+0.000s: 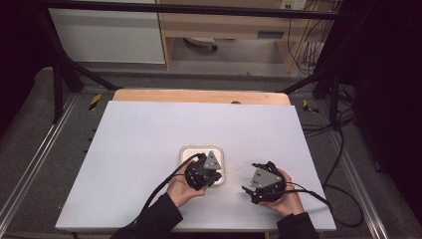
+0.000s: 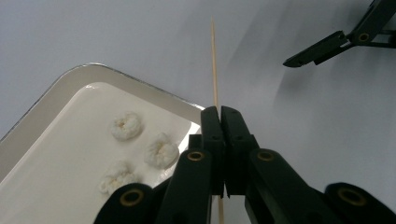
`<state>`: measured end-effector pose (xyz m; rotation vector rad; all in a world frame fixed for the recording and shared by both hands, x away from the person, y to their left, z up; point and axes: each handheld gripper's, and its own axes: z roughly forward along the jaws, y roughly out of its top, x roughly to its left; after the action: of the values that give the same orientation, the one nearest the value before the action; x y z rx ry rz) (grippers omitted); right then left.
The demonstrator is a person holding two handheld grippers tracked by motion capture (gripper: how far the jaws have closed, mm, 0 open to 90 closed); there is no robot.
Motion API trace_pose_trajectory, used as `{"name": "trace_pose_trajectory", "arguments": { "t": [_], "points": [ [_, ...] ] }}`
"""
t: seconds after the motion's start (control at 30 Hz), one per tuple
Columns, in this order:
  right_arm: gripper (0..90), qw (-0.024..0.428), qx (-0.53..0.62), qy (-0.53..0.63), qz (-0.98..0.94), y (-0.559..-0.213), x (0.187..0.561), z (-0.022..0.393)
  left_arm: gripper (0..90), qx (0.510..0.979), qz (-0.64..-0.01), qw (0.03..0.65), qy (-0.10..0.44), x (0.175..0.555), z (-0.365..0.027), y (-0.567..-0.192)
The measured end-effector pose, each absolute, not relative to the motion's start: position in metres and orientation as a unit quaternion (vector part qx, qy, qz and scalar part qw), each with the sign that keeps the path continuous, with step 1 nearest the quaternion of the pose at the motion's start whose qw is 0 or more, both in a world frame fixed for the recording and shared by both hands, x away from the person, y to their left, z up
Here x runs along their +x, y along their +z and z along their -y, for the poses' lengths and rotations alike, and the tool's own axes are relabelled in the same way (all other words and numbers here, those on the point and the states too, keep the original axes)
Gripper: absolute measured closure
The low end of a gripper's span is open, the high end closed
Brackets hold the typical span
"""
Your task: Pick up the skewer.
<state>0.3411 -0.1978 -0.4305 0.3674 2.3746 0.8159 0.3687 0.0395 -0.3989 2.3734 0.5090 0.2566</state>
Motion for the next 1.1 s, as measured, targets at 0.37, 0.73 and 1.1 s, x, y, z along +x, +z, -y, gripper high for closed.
{"name": "trace_pose_trajectory", "arguments": {
  "t": [0.37,0.73,1.1],
  "points": [
    [41.0,0.325,0.053,0.280,-0.902,-0.430,0.340,0.191,88.8,0.919,-0.183,0.336,0.093,0.367,-0.029,-0.398],
    [52.8,0.358,-0.020,0.244,-0.901,-0.429,0.340,0.183,88.8,0.926,-0.163,0.327,0.091,0.364,-0.014,-0.394],
    [67.7,0.362,-0.079,0.225,-0.901,-0.430,0.339,0.182,88.8,0.930,-0.152,0.323,0.089,0.361,-0.007,-0.394]
  ]
}}
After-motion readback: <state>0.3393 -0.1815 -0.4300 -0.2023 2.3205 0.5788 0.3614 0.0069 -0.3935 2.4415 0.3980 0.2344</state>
